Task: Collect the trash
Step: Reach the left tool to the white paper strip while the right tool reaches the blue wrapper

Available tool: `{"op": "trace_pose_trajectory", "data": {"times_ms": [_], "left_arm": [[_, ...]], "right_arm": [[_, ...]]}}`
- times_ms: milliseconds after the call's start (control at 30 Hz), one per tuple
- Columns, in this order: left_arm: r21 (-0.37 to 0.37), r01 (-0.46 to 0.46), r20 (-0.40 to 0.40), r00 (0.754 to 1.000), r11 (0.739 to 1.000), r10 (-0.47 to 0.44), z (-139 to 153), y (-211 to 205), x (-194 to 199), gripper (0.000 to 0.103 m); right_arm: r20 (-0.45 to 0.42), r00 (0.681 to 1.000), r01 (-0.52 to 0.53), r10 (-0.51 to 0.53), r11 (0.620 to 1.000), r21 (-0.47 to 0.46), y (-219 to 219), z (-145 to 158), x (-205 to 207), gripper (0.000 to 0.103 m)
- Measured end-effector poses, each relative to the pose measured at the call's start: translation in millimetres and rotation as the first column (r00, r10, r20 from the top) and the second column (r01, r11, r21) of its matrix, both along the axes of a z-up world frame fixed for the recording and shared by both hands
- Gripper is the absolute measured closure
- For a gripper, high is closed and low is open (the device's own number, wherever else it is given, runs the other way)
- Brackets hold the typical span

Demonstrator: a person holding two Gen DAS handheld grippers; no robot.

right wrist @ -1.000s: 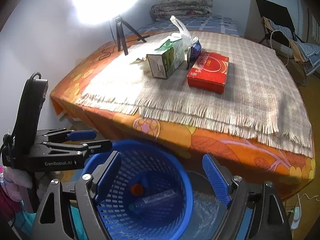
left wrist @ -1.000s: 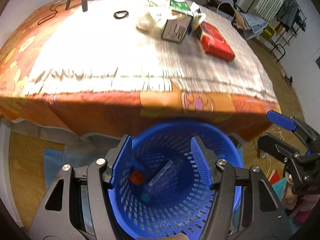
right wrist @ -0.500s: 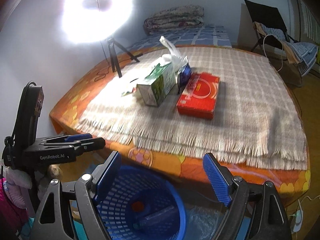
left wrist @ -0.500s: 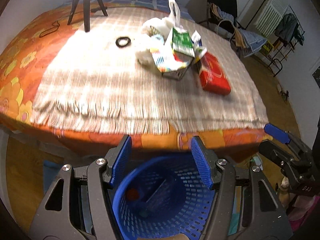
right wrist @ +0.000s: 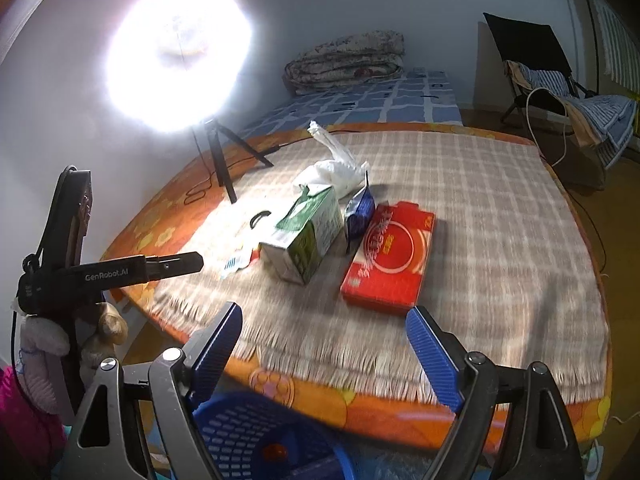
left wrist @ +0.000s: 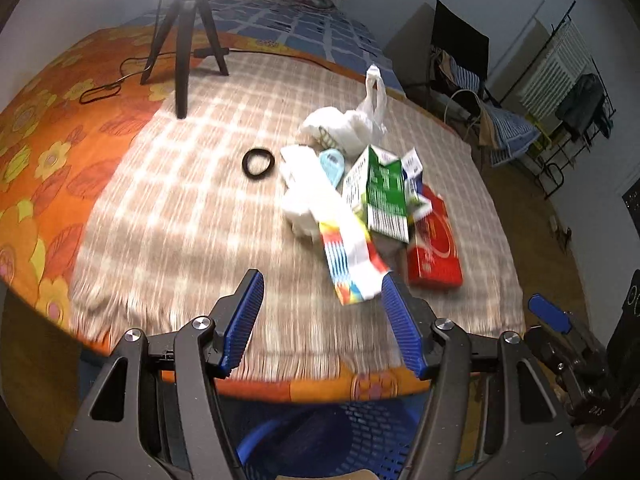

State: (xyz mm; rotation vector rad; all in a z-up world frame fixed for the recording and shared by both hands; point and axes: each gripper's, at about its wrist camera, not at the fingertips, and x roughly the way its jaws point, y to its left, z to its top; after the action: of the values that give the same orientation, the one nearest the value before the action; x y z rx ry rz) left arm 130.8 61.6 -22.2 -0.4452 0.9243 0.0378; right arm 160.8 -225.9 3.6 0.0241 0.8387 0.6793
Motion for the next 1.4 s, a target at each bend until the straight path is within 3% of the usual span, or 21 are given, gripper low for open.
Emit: {"op": "trace_pose_trajectory", "data": {"times_ms": [167, 500, 767, 1033, 1300, 1400], "left_arm": [[-0.016, -0.017, -0.016, 1.000, 1.000, 0.017, -4, 10, 28, 0.040], [-0.087, -0.057, -0.054, 0.997, 0.995, 0.052, -21, 22, 79, 0.040], [-0.046, -0.085, -0.111, 0.991, 0.995, 0.080, -42, 35, 117, 0.040], [-0.076, -0.089, -0.142, 0.987, 0.993, 0.077, -61, 43, 134, 0.043], [-0.023, -0.060, -0.160, 0.986, 0.998, 0.056, -66, 31, 144, 0.044], [-0.026, -0.061, -0.177, 0.983, 0.998, 0.056, -73, 33, 150, 0.053]], "right_arm": [[-0.025, 1.000, 0.007, -0.007, 1.000, 0.004, 7, 1, 29, 0.017], [-0.170, 0.985, 0.050, -0.034, 0.995, 0.089, 17, -9, 105, 0.017], [-0.214, 0.976, 0.068, -0.047, 0.993, 0.094, 33, -19, 146, 0.018], [-0.277, 0.959, 0.103, -0.068, 0.988, 0.114, 43, -34, 171, 0.028], [-0.294, 0.952, 0.113, -0.084, 0.990, 0.083, 55, -47, 184, 0.039], [-0.298, 0.950, 0.119, -0.094, 0.991, 0.066, 58, -53, 187, 0.040]]}}
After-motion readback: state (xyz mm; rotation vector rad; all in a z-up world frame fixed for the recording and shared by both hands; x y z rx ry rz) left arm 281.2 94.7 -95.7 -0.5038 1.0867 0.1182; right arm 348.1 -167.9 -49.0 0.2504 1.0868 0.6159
